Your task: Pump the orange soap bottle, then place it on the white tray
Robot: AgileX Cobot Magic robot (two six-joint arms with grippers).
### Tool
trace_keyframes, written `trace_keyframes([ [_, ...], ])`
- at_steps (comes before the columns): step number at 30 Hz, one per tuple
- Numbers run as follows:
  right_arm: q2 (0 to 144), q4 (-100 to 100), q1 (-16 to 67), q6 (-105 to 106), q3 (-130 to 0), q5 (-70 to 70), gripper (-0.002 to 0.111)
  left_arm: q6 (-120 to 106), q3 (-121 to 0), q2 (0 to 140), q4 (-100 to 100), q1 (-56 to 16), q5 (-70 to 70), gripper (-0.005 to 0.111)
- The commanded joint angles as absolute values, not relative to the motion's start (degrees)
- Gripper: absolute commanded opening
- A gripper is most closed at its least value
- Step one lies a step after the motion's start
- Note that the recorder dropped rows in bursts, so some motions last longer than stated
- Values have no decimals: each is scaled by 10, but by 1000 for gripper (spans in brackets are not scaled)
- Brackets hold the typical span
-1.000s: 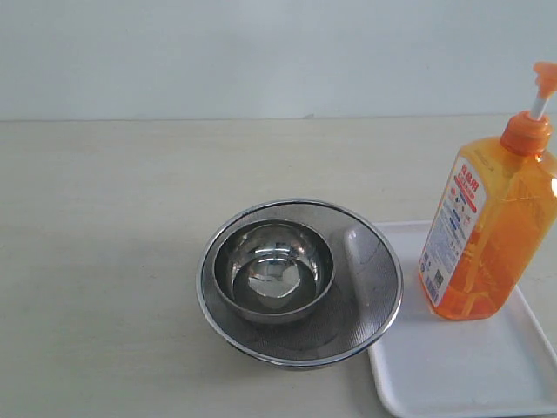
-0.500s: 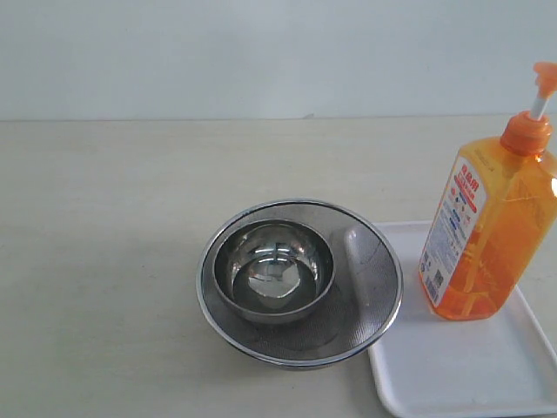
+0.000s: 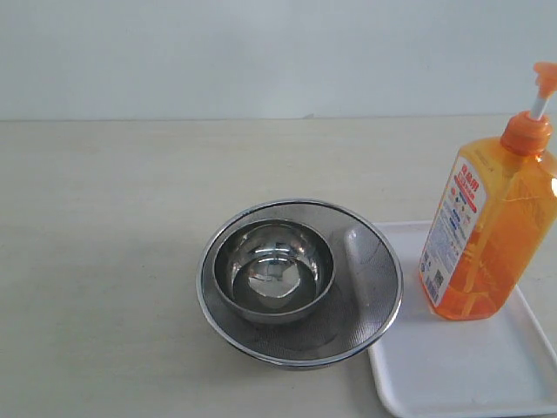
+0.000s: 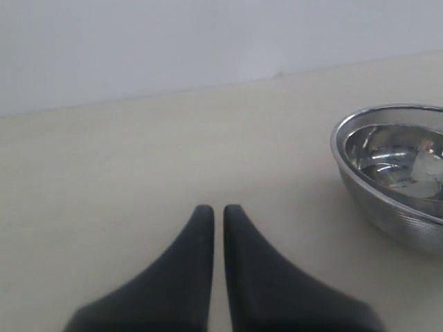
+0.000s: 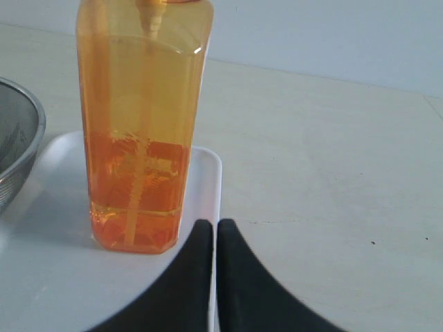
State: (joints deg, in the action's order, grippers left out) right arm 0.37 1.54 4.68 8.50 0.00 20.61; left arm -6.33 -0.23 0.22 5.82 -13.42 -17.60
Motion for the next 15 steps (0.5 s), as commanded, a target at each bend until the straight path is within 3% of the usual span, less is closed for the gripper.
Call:
trace_keyframes([
  [1, 0, 13, 47, 88, 0, 204, 0, -55, 0, 0, 84, -84, -170, 5],
  [15, 0, 11, 47, 88, 0, 204, 0, -10, 0, 0, 86, -22, -171, 5],
])
